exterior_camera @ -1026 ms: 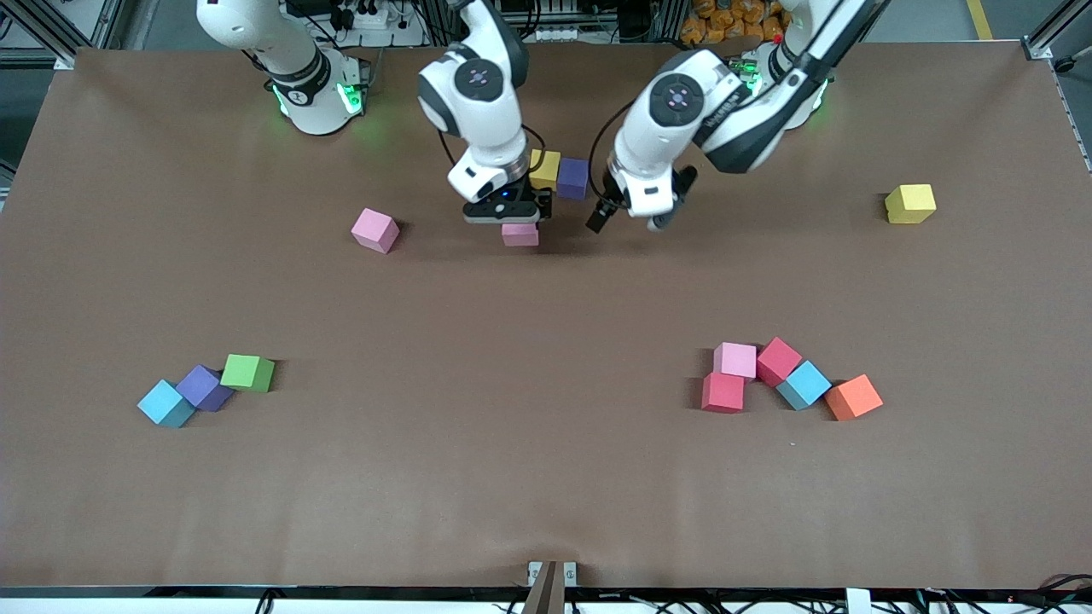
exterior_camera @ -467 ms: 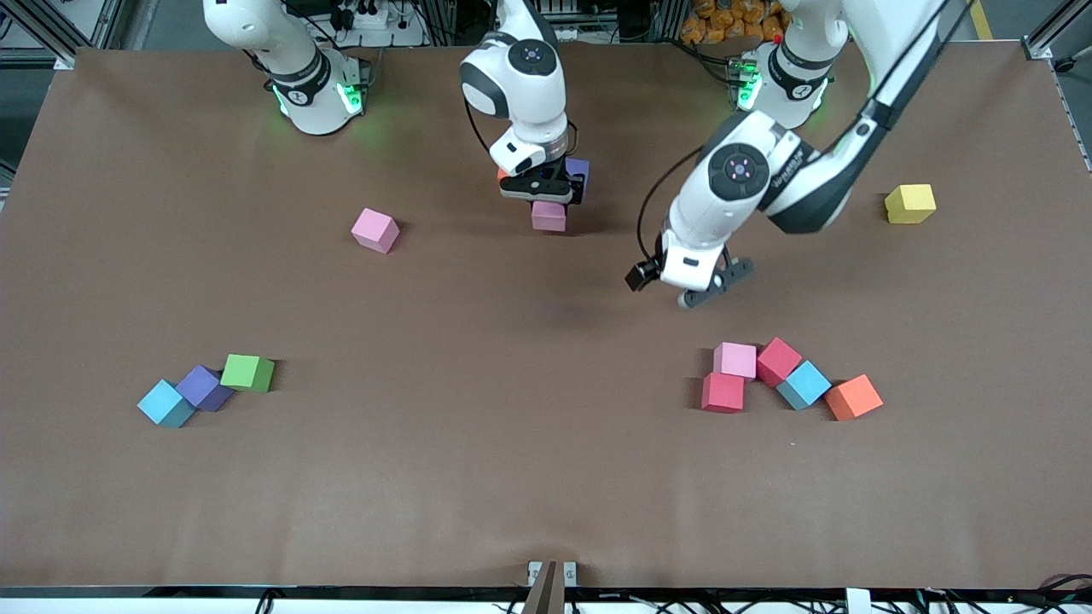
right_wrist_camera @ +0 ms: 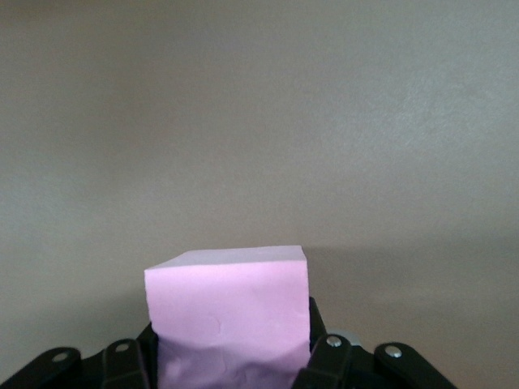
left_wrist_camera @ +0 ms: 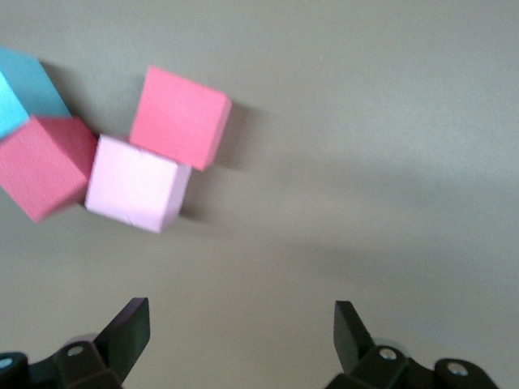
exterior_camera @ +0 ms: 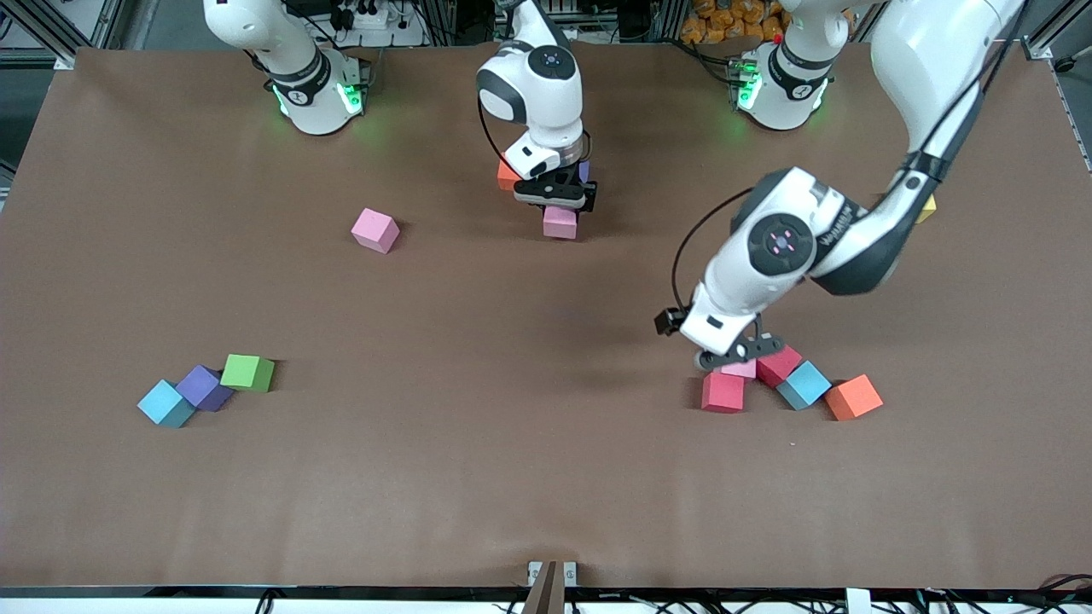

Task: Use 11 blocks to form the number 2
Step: 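Move the left gripper to the red block while the right gripper withdraws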

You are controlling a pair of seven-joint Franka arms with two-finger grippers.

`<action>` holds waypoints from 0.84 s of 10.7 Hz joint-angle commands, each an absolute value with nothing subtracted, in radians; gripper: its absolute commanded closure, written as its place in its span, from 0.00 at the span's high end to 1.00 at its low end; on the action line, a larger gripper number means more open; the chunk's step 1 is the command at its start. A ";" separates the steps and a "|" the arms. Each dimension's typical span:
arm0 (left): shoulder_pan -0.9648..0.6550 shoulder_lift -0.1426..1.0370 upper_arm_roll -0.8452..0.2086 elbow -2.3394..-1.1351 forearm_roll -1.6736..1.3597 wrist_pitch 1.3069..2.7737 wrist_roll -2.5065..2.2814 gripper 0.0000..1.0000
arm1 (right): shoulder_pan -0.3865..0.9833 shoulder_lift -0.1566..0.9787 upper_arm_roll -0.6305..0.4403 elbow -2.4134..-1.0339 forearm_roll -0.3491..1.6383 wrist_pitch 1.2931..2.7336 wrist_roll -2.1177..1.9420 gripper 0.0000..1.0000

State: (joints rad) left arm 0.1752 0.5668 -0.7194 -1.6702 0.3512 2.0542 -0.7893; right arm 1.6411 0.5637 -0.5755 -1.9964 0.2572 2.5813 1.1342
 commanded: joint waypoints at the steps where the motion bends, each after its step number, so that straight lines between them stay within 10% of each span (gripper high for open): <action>1: 0.158 0.617 -0.680 -1.591 0.379 2.010 -0.622 1.00 | 1.644 0.583 -0.555 -1.977 0.252 2.583 1.170 0.29; 9: 0.091 0.778 -0.591 -1.447 0.511 2.022 -0.439 1.00 | 1.663 0.612 -0.515 -1.983 0.252 2.617 1.230 0.28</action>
State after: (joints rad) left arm 0.1036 0.7380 -0.6081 -1.5119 0.4880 2.0366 -0.4835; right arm 1.6483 0.6002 -0.5123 -1.9929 0.2572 2.6133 1.2032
